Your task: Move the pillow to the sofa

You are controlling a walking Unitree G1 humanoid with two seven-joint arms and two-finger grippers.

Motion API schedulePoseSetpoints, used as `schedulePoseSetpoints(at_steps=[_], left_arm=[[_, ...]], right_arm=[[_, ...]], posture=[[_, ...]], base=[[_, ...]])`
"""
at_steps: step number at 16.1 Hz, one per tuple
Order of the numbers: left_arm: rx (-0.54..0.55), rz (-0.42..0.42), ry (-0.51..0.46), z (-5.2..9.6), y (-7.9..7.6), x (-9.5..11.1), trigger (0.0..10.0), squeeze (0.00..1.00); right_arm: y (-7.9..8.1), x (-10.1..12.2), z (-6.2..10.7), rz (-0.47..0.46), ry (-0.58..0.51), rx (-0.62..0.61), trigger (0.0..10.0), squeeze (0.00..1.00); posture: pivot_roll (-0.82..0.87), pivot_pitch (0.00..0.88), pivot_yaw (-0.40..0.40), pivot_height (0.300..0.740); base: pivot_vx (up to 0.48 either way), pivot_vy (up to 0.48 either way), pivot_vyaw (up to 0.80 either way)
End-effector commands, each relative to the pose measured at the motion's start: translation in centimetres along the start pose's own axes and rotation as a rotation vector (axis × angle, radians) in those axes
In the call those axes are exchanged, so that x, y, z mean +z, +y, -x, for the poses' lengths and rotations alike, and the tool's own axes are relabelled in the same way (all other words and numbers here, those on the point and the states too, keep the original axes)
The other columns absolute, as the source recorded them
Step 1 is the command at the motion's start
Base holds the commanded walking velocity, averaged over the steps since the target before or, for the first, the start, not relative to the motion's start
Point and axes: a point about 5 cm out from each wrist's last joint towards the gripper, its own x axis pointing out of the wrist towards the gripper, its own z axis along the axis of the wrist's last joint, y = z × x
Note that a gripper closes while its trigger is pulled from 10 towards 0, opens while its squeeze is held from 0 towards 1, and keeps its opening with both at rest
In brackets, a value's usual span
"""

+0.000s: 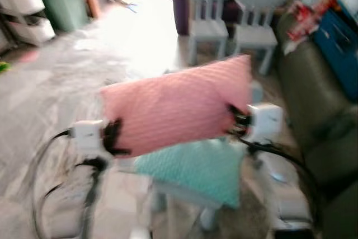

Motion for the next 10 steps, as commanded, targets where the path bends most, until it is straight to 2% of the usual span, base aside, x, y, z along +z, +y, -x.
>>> schedulePoseSetpoints(at_steps=[1, 10], left_arm=[[-0.076, 0.020, -0.023, -1.11, -2.24, 0.52, 10.0, 0.00], [-0.061, 0.031, 0.009, -1.17, -2.45, 0.04, 10.0, 0.00]], right_arm=[[-2.60, -0.33, 1.30, 0.019, 0.013, -0.098, 10.0, 0.00], [-2.62, -0.04, 1.38, 0.023, 0.005, -0.088, 10.0, 0.00]], posture=[[-0.11, 0.000, 0.012, 0.740], [-0.12, 0.000, 0.010, 0.740]], base=[[0.000, 0.000, 0.00], [0.000, 0.000, 0.00]])
